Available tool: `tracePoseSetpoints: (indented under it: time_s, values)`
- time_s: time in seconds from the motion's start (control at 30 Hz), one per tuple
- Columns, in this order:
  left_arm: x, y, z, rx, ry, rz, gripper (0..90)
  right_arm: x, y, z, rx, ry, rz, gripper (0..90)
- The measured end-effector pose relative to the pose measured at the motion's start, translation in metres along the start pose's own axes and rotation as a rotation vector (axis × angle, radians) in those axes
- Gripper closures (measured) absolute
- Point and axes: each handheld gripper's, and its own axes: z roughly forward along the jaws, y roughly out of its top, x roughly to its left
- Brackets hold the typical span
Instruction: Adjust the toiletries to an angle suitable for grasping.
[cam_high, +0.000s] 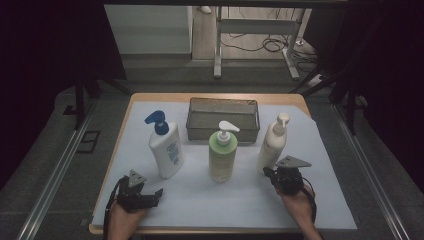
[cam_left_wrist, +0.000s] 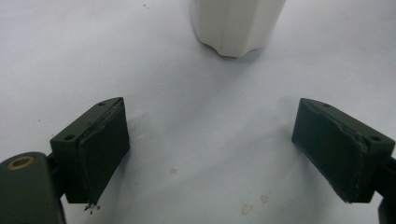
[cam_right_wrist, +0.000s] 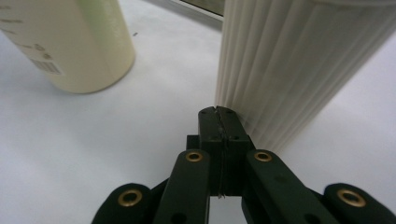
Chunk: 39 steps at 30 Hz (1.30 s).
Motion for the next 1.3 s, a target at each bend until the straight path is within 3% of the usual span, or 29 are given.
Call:
tracePoseSetpoints:
  time_s: [0.83, 1.3]
  values:
    - [0.000, 0.000, 0.000, 0.001, -0.001, -0.003, 10.7, -0.034, -0.007, -0.007, 0.016, -0.091, 0.053, 89.7]
    - [0.000, 0.000, 0.000, 0.002, -0.001, -0.003, 10.7, -0.044, -0.007, -0.001, 0.030, -0.122, 0.076, 87.6]
